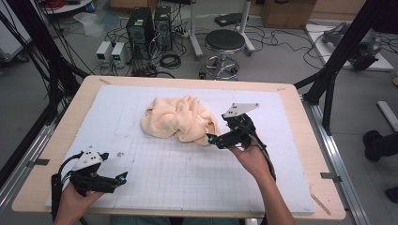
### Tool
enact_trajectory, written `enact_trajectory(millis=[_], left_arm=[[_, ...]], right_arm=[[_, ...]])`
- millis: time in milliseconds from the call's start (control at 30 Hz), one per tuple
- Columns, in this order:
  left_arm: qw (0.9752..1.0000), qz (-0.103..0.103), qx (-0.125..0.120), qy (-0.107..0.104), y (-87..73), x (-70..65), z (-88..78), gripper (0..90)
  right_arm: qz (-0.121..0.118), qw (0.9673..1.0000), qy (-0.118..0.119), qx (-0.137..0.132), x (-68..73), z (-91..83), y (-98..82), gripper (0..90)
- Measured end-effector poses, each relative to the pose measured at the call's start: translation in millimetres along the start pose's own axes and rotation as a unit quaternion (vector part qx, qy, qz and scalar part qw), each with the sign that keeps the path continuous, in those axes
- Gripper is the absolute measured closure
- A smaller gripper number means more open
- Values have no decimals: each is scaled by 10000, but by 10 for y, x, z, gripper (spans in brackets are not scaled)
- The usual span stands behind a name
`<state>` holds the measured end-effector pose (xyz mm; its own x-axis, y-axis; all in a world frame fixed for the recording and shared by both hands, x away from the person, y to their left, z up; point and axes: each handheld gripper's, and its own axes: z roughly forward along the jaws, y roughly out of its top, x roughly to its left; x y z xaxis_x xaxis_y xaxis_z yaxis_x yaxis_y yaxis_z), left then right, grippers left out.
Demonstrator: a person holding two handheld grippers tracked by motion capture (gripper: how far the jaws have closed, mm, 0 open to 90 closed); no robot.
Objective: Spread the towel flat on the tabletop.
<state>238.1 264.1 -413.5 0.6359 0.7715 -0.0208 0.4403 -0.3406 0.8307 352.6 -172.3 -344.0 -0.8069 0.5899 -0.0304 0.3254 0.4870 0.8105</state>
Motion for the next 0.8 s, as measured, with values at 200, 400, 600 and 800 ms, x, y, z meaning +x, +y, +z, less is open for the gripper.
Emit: enact_trajectory(millis=[200, 400, 600, 800], left_arm=[[10000, -6, -8, 7, -1, 4, 0, 17], [10000, -3, -18, 6, 0, 9, -7, 17], [10000, 12, -14, 9, 2, 5, -5, 18], [10000, 11, -11, -5, 1, 11, -5, 17]], right_arm=[[-18, 10000, 46, 52, -38, 132, 171, 83], [-115, 9998, 105, 76, -31, 272, 347, 83], [-172, 9996, 166, 169, 3, 454, 490, 83], [-154, 9994, 182, 267, 26, 688, 529, 90]])
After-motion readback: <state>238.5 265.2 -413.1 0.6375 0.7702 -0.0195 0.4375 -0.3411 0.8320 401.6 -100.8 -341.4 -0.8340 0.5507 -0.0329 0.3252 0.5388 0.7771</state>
